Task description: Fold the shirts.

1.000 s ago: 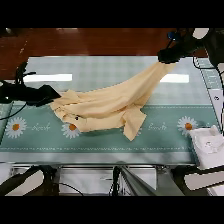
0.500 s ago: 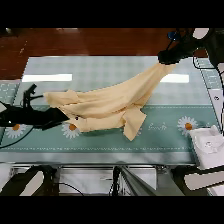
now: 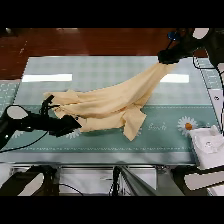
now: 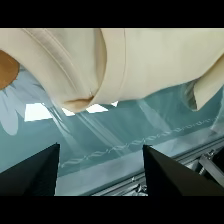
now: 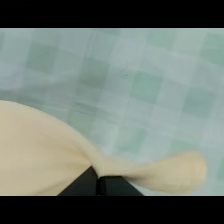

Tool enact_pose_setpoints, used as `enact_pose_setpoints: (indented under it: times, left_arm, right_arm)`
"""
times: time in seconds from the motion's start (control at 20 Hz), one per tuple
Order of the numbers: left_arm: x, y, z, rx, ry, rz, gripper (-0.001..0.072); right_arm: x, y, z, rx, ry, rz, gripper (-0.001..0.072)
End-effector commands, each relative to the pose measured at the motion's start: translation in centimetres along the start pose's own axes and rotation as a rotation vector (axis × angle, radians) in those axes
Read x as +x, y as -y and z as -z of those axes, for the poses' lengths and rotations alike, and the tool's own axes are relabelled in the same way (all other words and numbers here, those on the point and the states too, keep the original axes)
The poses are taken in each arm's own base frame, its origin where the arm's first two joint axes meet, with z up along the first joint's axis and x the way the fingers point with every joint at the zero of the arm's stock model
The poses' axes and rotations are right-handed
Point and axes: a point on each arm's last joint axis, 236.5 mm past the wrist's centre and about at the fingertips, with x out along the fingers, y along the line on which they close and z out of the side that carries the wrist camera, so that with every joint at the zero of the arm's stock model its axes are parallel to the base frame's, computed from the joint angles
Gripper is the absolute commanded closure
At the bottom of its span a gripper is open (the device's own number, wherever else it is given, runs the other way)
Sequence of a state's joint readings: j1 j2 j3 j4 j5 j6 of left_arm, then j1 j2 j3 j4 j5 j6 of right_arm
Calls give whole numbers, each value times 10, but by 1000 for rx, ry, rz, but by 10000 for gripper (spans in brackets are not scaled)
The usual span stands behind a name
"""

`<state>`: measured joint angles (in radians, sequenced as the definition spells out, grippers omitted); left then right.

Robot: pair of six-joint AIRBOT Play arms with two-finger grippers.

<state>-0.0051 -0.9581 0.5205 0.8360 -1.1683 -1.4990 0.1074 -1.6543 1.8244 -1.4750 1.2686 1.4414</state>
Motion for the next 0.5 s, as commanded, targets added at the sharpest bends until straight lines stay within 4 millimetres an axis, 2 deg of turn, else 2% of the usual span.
enact_pose_setpoints:
  times: [0.0,0.2,0.3,0.45]
  left_arm:
    - [21,-8,-3,-34,-28,-28,81]
    - [48,-19,3,-50,-92,-69,81]
    - [60,-20,-8,-30,-47,-87,81]
    - [74,-11,-36,-45,74,-69,82]
  right_arm:
    - [0,0,0,0,0,0,702]
    - [0,0,0,1,1,0,702]
    - [0,0,0,1,1,0,702]
    - [0,-4,1,5,-3,-15,702]
